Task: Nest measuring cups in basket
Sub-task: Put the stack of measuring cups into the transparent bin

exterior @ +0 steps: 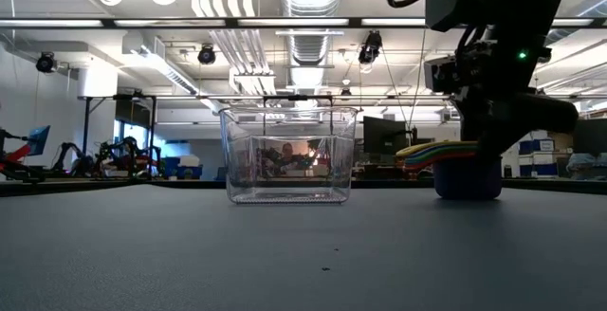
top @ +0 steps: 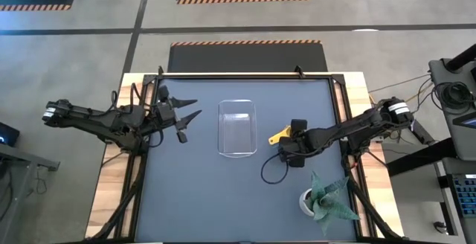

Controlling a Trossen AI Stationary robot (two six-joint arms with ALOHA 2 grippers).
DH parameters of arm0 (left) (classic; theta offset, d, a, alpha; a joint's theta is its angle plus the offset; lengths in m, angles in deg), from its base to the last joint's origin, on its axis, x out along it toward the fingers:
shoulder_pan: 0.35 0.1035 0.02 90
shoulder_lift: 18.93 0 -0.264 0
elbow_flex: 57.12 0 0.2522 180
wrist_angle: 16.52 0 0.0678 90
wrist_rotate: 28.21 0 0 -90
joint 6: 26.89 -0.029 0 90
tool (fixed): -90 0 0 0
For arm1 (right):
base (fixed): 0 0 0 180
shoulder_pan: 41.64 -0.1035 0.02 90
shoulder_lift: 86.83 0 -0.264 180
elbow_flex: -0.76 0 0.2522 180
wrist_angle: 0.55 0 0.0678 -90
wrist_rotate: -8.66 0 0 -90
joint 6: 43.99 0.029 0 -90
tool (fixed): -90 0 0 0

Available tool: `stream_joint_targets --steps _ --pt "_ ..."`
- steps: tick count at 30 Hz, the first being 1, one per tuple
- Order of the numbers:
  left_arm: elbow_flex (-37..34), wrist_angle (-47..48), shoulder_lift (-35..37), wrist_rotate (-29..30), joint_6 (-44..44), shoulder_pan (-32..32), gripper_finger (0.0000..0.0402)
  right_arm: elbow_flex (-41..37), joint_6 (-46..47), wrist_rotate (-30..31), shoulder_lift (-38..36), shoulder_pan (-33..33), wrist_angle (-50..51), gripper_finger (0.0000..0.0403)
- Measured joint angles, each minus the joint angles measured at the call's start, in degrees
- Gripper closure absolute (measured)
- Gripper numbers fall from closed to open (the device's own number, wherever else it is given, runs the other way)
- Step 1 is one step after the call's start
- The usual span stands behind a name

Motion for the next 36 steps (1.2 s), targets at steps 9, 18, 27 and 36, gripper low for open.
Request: stream_joint_targets --steps 9,18,27,36 --pt "0.0 0.0 0.0 0.0 0.0 0.0 0.0258 0.0 -0.7 -0.5 0.0 0.0 -0.3 0.0294" --pt "0.0 0.0 0.0 0.0 0.0 0.0 0.0258 -0.1 -0.5 -0.5 0.0 0.0 -1.2 0.0323" --pt "0.0 0.0 0.0 0.0 -0.2 0.0 0.0258 -0.1 0.0 0.1 -1.0 0.0 -1.2 0.0326" --pt "0.0 0.0 0.0 0.0 -0.2 0.0 0.0258 -0.2 2.8 -0.1 -6.3 0.1 -0.8 0.0327"
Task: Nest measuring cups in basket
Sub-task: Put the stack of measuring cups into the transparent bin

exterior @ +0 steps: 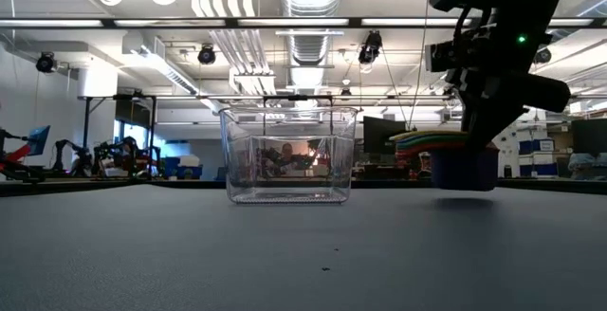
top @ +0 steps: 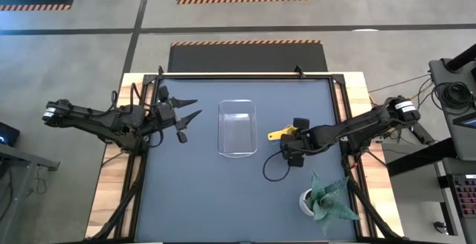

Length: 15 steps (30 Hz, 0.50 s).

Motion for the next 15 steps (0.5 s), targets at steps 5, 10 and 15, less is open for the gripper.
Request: stream_joint_targets --steps 5,10,15 --pt "0.0 0.0 0.0 0.0 0.0 0.0 0.0258 0.0 0.3 0.4 -0.6 0.0 0.4 0.0328" --pt "0.0 0.0 0.0 0.0 0.0 0.0 0.0258 0.2 0.1 0.7 -1.0 0.0 2.4 0.0328" --pt "0.0 -0.1 0.0 0.0 0.0 0.0 0.0258 4.4 0.0 1.4 -1.5 0.0 9.8 0.0328"
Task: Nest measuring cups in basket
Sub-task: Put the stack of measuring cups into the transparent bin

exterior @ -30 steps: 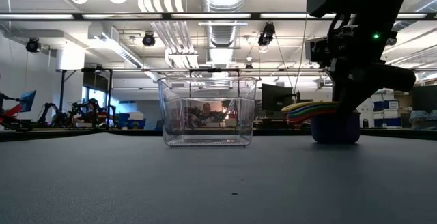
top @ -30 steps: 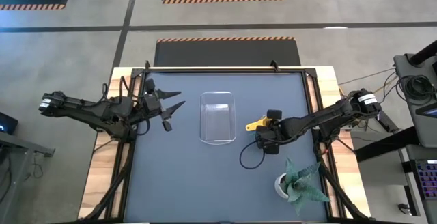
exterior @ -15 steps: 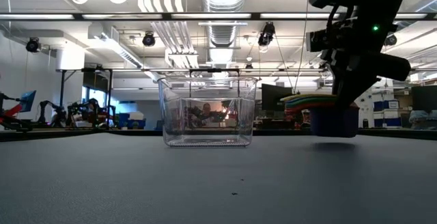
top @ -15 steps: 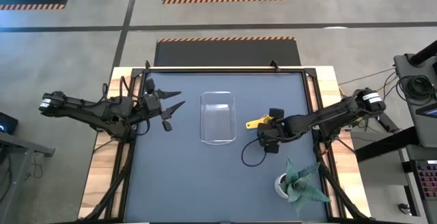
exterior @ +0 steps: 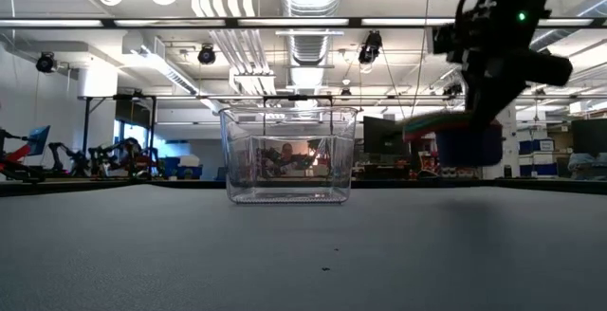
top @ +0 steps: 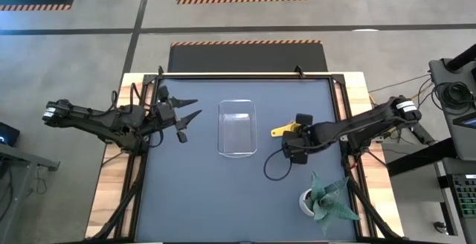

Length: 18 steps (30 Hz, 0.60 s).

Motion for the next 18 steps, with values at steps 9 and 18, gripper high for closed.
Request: stream_joint_targets --steps 9,18 --pt "0.0 -0.1 0.0 0.0 0.0 0.0 0.0258 10.6 -1.0 1.3 0.0 0.0 10.5 0.0328" --pt "0.0 -0.1 0.0 0.0 0.0 0.0 0.0258 21.4 -7.6 4.1 0.1 1.1 13.8 0.0328"
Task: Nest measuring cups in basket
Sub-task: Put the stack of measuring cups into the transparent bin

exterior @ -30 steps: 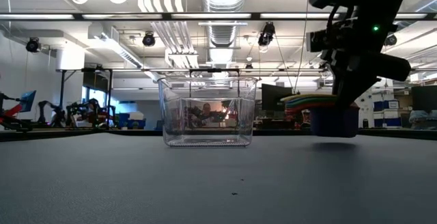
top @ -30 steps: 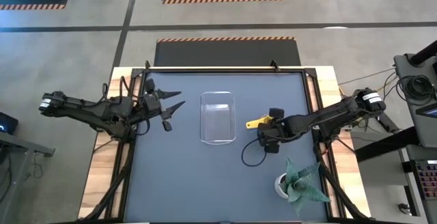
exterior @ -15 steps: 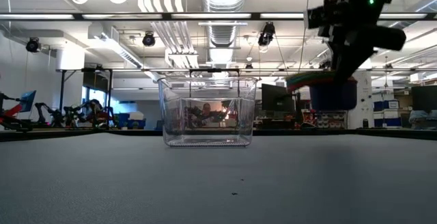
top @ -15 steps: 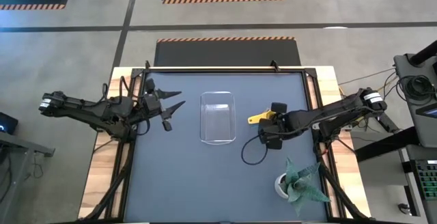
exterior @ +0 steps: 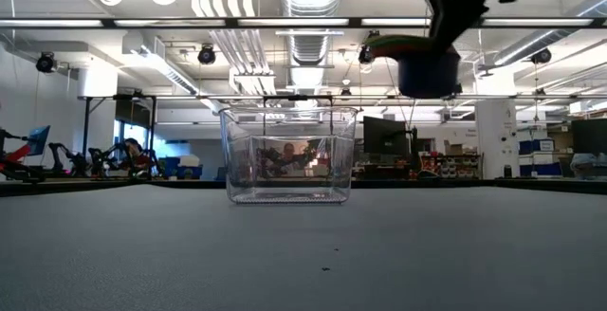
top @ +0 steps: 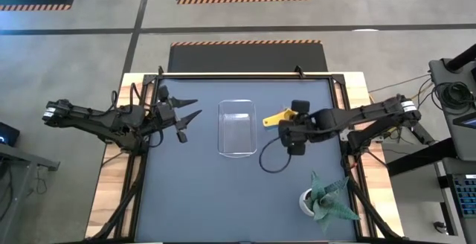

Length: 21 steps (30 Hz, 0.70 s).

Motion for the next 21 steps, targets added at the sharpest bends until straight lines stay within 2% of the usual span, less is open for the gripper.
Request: stream_joint_targets --steps 7,15,21 --pt "0.0 0.0 0.0 0.0 0.0 0.0 0.0258 3.9 -10.1 -0.7 0.3 4.7 -4.1 0.0328" --pt "0.0 0.0 0.0 0.0 0.0 0.0 0.0258 4.1 -24.3 -8.4 3.2 9.5 -16.7 0.0328" --pt "0.0 0.0 0.0 0.0 -0.1 0.0 0.0258 8.1 -32.2 -12.3 8.2 11.4 -19.6 0.0328"
